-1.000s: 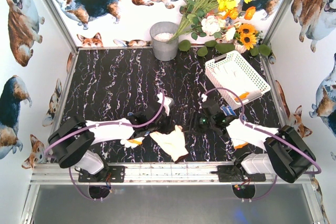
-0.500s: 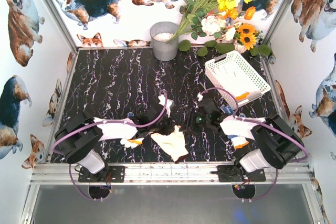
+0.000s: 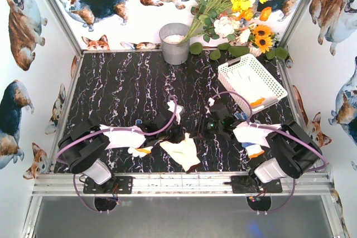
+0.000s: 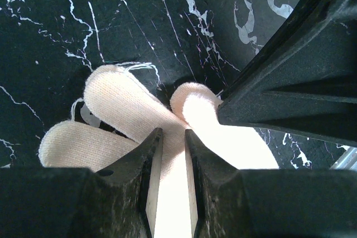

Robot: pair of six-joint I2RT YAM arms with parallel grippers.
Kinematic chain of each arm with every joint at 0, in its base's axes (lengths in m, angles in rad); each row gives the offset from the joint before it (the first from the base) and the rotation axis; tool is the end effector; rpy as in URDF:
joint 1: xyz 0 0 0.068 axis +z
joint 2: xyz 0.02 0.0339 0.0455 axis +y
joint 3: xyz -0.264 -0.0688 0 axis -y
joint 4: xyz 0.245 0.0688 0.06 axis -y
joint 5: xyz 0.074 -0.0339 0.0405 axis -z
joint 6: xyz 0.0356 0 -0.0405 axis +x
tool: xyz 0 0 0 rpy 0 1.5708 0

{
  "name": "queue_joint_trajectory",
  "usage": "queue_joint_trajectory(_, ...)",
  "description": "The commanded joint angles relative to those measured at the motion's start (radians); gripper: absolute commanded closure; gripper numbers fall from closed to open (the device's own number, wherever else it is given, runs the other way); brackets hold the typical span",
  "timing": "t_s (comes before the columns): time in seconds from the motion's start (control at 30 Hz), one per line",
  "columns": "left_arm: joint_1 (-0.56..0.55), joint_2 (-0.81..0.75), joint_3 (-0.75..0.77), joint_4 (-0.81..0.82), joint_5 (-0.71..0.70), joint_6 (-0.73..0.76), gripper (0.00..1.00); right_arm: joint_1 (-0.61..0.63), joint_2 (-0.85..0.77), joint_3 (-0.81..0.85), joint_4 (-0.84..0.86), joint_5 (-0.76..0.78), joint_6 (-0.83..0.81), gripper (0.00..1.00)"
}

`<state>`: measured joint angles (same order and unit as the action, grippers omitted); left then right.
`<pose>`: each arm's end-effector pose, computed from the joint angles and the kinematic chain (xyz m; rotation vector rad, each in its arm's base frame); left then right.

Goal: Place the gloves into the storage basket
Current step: Pair the glove with the glove.

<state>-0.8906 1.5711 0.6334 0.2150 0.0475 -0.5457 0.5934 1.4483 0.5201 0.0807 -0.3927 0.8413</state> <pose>0.1846 -0.2309 0.1430 0.4416 2.3837 -0.7634 0.2024 0.1530 0.1352 0.1297 2.6523 1.0554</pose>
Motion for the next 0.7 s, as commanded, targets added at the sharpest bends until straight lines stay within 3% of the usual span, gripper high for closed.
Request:
queue_joint_trajectory(0.0, 0.012, 0.023, -0.014, -0.014, -0.006, 0.005, 0.83, 0.0, -0.04, 0.031, 0.043, -0.015, -0.002, 0.78)
queue_joint_trajectory(0.67, 0.013, 0.013, -0.006, -0.033, -0.008, 0.009, 0.83, 0.002, -0.169, 0.055, -0.048, -0.002, -0.014, 0.8)
